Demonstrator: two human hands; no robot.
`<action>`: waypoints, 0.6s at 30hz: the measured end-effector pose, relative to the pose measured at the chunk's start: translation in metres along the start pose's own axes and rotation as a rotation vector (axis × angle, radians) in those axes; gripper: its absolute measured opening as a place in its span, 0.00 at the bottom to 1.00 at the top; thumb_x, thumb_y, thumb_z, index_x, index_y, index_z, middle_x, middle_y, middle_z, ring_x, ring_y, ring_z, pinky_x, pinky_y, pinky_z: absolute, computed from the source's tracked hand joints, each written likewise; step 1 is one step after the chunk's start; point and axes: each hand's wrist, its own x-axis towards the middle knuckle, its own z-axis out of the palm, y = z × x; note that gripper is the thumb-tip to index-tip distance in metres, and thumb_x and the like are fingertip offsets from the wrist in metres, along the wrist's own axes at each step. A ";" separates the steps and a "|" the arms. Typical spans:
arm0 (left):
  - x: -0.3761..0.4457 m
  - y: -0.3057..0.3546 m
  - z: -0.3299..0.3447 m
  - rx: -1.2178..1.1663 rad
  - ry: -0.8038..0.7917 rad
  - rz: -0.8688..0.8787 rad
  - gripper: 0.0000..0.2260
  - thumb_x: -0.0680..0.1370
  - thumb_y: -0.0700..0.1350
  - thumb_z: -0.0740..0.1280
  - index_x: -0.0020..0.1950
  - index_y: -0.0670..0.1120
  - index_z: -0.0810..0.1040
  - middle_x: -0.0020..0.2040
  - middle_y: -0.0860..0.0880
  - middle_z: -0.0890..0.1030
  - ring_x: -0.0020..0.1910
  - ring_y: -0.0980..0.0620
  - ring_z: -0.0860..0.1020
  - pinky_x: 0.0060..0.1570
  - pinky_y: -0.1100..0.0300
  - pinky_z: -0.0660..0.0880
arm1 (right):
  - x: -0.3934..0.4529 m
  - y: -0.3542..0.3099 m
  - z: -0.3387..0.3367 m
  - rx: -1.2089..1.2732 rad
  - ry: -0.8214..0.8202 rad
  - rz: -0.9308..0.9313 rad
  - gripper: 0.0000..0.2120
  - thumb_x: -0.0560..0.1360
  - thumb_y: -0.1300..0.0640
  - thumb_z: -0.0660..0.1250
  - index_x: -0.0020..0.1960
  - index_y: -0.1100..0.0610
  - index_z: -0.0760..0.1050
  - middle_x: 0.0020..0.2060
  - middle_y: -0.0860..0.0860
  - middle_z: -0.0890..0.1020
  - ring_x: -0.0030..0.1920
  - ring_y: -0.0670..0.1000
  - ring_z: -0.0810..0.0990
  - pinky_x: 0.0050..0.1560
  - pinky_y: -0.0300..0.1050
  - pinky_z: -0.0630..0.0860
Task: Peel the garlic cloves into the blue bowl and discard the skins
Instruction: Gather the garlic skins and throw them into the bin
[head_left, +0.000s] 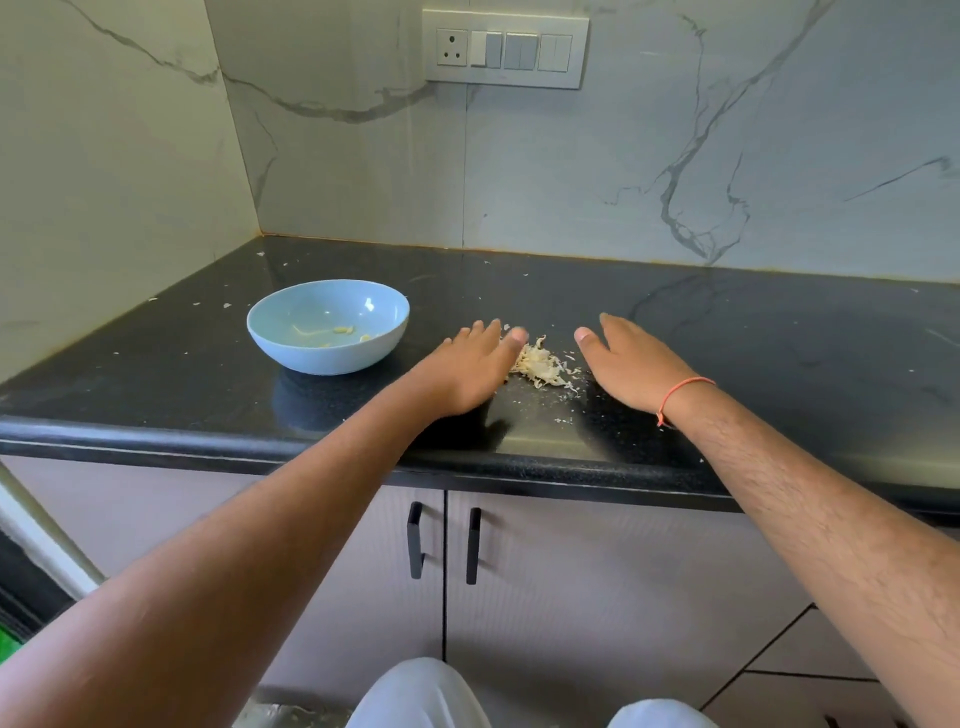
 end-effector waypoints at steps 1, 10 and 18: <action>0.001 0.003 -0.003 -0.216 -0.009 0.005 0.35 0.85 0.69 0.43 0.86 0.51 0.51 0.86 0.49 0.52 0.85 0.49 0.50 0.82 0.47 0.46 | 0.001 0.001 0.004 -0.004 -0.022 0.025 0.33 0.86 0.37 0.46 0.77 0.61 0.64 0.78 0.58 0.67 0.79 0.60 0.64 0.77 0.58 0.62; 0.019 -0.018 -0.008 -1.126 0.343 0.018 0.37 0.84 0.70 0.40 0.86 0.50 0.57 0.85 0.45 0.59 0.84 0.49 0.57 0.83 0.49 0.50 | 0.024 -0.032 0.025 -0.059 -0.155 -0.173 0.33 0.87 0.39 0.41 0.84 0.59 0.53 0.84 0.53 0.55 0.84 0.53 0.52 0.83 0.57 0.46; 0.018 -0.015 -0.008 -1.127 0.467 0.034 0.37 0.84 0.69 0.38 0.84 0.51 0.62 0.83 0.49 0.64 0.84 0.52 0.58 0.83 0.48 0.51 | 0.032 -0.070 0.031 0.058 -0.109 -0.412 0.36 0.82 0.31 0.53 0.83 0.52 0.59 0.81 0.49 0.65 0.79 0.52 0.65 0.78 0.52 0.64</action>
